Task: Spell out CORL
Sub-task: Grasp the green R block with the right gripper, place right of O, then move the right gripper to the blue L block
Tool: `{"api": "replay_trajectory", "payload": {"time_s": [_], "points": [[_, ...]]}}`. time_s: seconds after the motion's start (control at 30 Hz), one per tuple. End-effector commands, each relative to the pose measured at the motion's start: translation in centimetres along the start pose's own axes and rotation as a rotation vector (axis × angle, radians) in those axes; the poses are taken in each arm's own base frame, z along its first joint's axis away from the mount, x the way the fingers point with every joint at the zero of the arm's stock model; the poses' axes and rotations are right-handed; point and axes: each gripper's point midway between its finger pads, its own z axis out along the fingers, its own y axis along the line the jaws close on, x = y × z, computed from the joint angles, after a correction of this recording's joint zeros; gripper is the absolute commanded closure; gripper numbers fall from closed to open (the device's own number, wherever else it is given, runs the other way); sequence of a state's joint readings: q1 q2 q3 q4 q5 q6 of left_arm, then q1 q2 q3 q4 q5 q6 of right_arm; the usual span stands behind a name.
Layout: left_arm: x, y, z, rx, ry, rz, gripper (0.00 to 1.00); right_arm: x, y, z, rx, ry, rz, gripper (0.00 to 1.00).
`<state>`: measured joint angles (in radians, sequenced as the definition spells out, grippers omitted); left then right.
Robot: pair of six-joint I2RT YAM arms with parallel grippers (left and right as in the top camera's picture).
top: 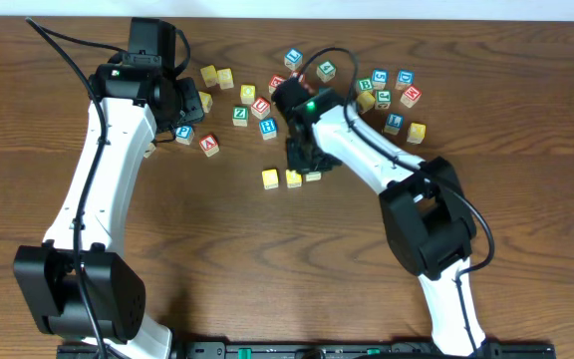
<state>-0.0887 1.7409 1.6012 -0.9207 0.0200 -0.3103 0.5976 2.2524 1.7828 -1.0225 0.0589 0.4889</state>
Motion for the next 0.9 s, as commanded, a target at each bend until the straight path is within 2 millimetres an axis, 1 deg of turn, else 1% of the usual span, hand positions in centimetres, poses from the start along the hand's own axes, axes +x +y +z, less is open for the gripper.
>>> {"api": "replay_trajectory", "payload": {"time_s": [0.0,0.07,0.1,0.2,0.37,0.53,0.7,0.8,0.87], "points": [[0.3,0.2,0.3,-0.011,0.012,0.0,0.57,-0.1,0.1,-1.1,-0.012,-0.024,-0.045,0.84],[0.5,0.3,0.4,-0.014,0.019,0.001,0.57,-0.1,0.2,-1.1,-0.018,-0.021,-0.069,0.81],[0.6,0.3,0.5,-0.015,0.022,0.001,0.57,-0.1,0.2,-1.1,-0.017,-0.022,-0.073,0.77],[0.6,0.3,0.5,-0.014,0.022,0.001,0.57,-0.2,0.2,-1.0,-0.017,-0.023,-0.079,0.75],[0.6,0.3,0.5,-0.014,0.022,0.001,0.57,-0.1,0.1,-0.7,-0.015,-0.016,-0.077,0.73],[0.6,0.3,0.5,-0.014,0.021,0.001,0.57,0.1,0.0,-0.7,-0.011,-0.008,-0.057,0.61],[0.6,0.3,0.5,-0.014,0.022,0.0,0.57,-0.1,0.1,-0.7,-0.015,-0.017,-0.048,0.6],[0.6,0.3,0.5,-0.015,0.022,0.0,0.57,-0.7,0.3,-0.9,-0.027,-0.041,-0.043,0.61],[0.6,0.3,0.5,-0.015,0.022,0.001,0.57,-1.6,0.3,-1.6,-0.038,-0.067,-0.033,0.61]]}}
